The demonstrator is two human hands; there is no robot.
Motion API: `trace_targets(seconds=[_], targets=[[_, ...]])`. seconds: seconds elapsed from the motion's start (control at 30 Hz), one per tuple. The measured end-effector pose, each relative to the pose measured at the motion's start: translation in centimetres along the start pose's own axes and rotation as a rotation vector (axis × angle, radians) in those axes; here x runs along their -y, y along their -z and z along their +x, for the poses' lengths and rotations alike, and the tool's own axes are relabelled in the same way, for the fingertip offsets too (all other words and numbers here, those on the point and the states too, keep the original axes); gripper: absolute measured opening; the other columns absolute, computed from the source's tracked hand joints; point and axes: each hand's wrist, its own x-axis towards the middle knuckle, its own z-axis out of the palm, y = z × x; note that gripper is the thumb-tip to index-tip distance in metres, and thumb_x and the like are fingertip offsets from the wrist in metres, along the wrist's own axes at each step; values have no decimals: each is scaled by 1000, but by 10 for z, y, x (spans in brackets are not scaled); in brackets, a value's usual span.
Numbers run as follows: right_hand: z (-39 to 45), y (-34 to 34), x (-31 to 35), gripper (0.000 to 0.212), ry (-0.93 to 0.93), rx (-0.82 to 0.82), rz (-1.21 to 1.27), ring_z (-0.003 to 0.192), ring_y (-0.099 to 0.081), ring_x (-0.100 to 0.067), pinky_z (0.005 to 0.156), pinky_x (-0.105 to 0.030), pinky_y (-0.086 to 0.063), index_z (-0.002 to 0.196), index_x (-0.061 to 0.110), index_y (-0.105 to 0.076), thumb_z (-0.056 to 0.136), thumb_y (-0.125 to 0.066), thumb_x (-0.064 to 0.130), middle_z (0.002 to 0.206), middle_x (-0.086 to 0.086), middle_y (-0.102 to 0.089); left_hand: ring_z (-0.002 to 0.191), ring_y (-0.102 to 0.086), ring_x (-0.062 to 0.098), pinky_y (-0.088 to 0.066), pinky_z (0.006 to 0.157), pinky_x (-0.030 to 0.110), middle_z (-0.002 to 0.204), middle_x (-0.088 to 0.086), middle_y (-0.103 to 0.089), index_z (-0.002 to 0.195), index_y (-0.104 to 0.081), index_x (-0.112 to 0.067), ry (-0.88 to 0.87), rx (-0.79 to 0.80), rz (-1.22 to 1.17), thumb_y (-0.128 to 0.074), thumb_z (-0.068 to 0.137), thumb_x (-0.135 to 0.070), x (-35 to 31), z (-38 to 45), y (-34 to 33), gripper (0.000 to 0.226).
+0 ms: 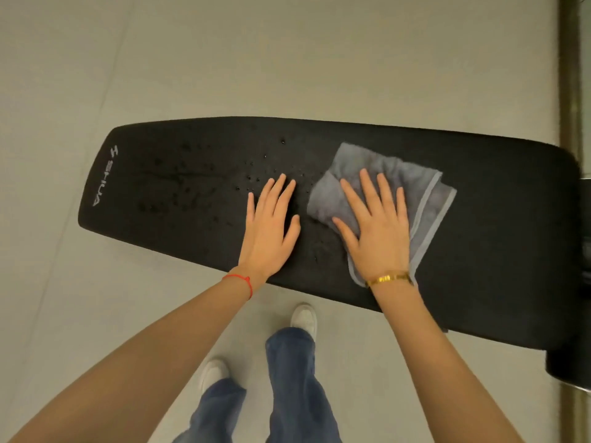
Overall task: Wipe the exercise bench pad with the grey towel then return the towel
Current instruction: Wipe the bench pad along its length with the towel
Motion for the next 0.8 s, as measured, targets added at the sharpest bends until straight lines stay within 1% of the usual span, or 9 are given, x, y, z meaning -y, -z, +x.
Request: trace_targets(seconds=[0.1,0.17,0.23,0.33,0.4,0.47,0.57,0.7,0.8], targets=[[-73,-5,14,64,142,96,-45,149,-5,-22,121,-44,-2,152,33,-12,96,-33,56,161,2,-11,152,-5,16,-7,123,50,163,-1,-14,154,-21,-20,-44,-7,27,-35,100,-33,20,5,8,57],[-85,-3,5,65,186,117,-65,149,-2,-19,122,-41,0,152,35,-10,96,-31,59,161,4,-11,152,-4,16,-5,123,50,164,-1,-14,155,-20,-20,-58,-10,31,-35,100,-35,29,12,11,58],[-54,1,-10,63,171,100,-59,149,-7,-20,122,-41,-2,151,36,-15,96,-32,59,160,4,-15,152,-3,15,-5,123,50,164,-2,-13,155,-19,-21,-83,-15,46,-36,100,-36,35,21,12,59],[34,8,-20,60,64,2,-18,148,-15,-24,121,-43,-7,150,34,-24,95,-32,59,159,0,-22,152,-2,14,-5,123,49,164,-4,-11,155,-17,-23,-115,-40,72,-35,100,-39,44,30,9,61],[82,5,-17,60,14,-30,-18,148,-13,-23,121,-44,-4,149,35,-25,95,-32,59,159,1,-22,152,-1,13,-3,124,48,164,-5,-11,155,-17,-24,-109,-63,28,-35,100,-41,49,34,6,61],[97,-3,-9,60,12,-43,-22,148,-11,-22,120,-43,-1,149,35,-25,95,-31,60,159,2,-21,152,-1,11,-2,124,47,164,-7,-12,155,-18,-26,-99,-91,-36,-36,100,-43,54,37,2,60],[58,-9,4,62,124,-88,-2,148,-13,-21,121,-43,-2,148,35,-28,93,-26,62,158,5,-25,152,-2,10,-2,124,47,163,-7,-14,154,-21,-27,-115,-116,-78,-37,99,-45,62,40,-3,60],[-21,-12,14,60,276,-62,-18,149,-8,-12,122,-39,-4,149,40,-21,93,-28,63,158,14,-15,152,-3,10,-2,124,45,163,-7,-15,154,-22,-27,-145,-160,-71,-35,100,-47,67,42,-9,59],[-4,-6,0,61,265,-71,8,148,-11,-12,121,-33,-2,148,41,-25,91,-30,64,158,13,-19,152,-3,9,-1,124,43,163,-8,-15,154,-22,-27,-146,-182,-76,-33,99,-48,69,42,-12,60]])
